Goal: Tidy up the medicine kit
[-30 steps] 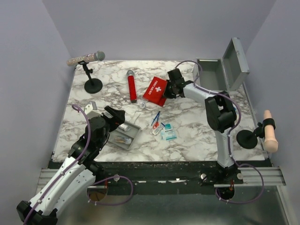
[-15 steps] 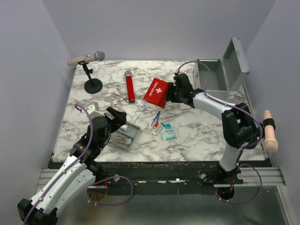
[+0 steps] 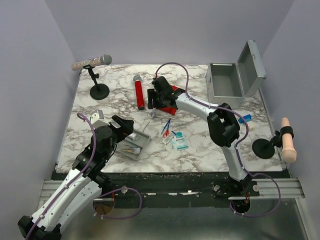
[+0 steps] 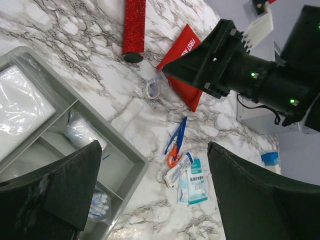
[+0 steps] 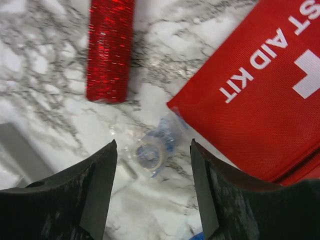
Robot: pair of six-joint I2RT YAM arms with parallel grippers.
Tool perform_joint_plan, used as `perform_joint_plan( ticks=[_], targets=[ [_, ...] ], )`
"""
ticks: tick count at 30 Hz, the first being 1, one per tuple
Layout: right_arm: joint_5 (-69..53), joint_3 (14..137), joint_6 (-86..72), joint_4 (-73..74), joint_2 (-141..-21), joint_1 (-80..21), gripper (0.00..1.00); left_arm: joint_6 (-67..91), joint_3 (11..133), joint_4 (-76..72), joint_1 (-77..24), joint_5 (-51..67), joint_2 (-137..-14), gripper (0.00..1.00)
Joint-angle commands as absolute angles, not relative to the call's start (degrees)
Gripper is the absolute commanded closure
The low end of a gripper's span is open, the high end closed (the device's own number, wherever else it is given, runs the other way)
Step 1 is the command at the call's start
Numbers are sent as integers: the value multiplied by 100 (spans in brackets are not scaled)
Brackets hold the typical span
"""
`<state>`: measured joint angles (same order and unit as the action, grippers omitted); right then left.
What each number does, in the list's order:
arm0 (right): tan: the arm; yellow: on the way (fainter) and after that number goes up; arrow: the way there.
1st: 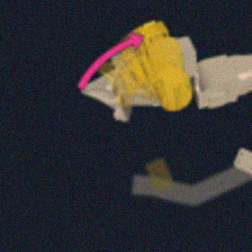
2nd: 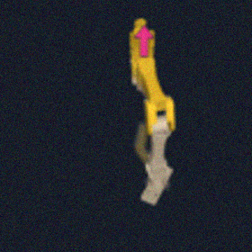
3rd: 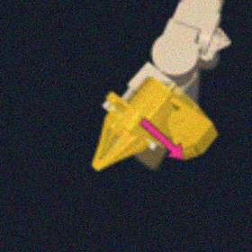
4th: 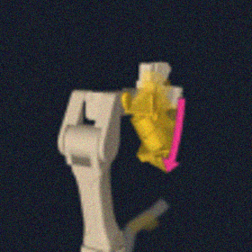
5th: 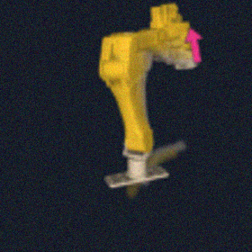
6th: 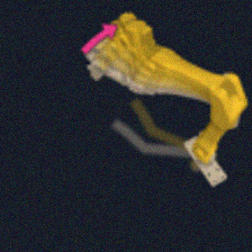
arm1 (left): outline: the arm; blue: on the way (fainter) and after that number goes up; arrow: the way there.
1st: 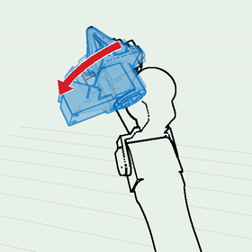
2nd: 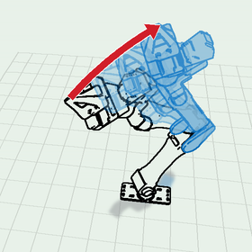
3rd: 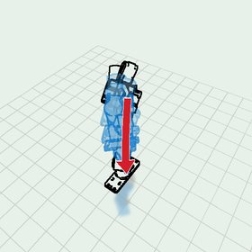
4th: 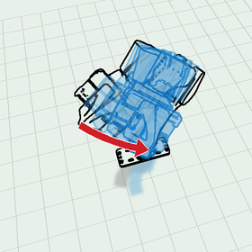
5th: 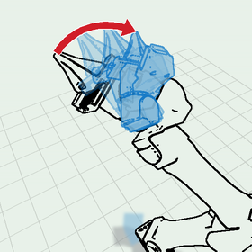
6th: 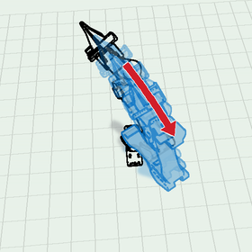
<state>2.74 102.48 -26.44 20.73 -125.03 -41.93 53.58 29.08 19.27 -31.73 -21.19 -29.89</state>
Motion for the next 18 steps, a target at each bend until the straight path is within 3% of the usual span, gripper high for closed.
perform_joint_plan(
  ticks=[1, 11, 18],
  targets=[
    [782, 10687, -2777, 2909, -12928, -4175, 32, 5300, 2918, 2013, -3155, -2171, -2936, 4],
    [633, 10907, -2786, 3103, -13385, -4210, 38, 5291, 2830, 2004, -3146, -2171, -2883, 4],
    [519, 10539, -2689, 3050, -13298, -4263, 68, 5309, 2795, 2013, -3146, -2127, -2857, 4]
  ],
)
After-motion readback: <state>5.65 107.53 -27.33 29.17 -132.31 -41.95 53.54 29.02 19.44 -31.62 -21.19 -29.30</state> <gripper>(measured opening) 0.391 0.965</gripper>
